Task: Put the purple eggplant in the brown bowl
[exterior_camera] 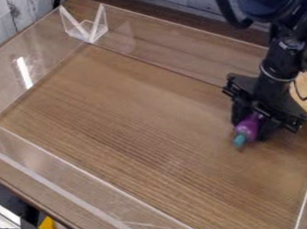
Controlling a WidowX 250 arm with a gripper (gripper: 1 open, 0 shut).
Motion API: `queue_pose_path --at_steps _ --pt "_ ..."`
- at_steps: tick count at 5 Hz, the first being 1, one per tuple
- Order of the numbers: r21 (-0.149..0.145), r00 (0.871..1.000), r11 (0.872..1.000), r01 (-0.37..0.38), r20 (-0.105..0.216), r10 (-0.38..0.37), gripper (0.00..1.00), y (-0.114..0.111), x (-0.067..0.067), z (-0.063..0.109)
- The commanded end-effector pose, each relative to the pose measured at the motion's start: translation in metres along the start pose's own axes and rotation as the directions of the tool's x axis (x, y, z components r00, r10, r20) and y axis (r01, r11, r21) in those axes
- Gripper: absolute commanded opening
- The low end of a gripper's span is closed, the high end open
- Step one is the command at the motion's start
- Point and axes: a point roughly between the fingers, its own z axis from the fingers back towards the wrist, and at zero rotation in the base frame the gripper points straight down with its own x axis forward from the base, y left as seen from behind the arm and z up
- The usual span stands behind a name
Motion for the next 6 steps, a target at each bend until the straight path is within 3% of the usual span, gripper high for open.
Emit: queue_pose_path --at_steps 1,2,4,6 --pt "-0.018 0.999 1.000 -0.022 0.036 0.023 0.00 -0.001 -0.002 0.003" --pt "-0.028 0.999 0.999 -0.034 0.042 0.035 0.00 0.000 -0.010 0.005" --pt "-0.056 0.997 0.998 0.033 0.065 -0.029 0.00 -0.013 -0.021 0.009" --pt "-0.080 0.996 0.995 0.057 0.076 -0.051 0.00 -0.024 -0.023 0.032"
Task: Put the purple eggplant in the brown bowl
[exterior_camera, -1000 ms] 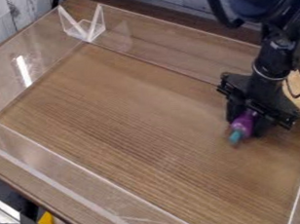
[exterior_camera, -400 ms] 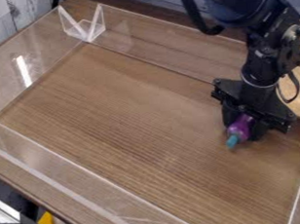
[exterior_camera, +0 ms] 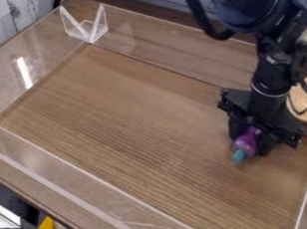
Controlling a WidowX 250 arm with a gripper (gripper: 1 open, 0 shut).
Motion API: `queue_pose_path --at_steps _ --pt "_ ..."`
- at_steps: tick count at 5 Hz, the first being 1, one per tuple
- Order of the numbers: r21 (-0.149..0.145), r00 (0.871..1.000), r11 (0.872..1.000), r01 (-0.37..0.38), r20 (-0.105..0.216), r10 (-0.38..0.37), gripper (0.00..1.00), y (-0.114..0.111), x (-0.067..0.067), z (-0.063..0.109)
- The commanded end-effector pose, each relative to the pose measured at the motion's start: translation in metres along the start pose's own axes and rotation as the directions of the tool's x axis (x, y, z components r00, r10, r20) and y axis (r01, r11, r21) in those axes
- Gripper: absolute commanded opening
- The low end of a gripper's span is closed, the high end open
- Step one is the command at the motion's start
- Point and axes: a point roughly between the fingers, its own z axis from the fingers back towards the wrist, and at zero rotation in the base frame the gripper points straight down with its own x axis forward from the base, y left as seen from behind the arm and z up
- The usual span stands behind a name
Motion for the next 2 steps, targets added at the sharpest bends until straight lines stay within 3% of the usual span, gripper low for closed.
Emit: queue_pose_path --at_steps 1,2 --pt "-0.020 0.995 0.999 -0.045 0.087 0.047 0.00 0.0027 0.0179 0.0162" --pt "-0.023 0.991 0.996 -0.089 0.095 0.091 0.00 0.0107 0.0231 0.0098"
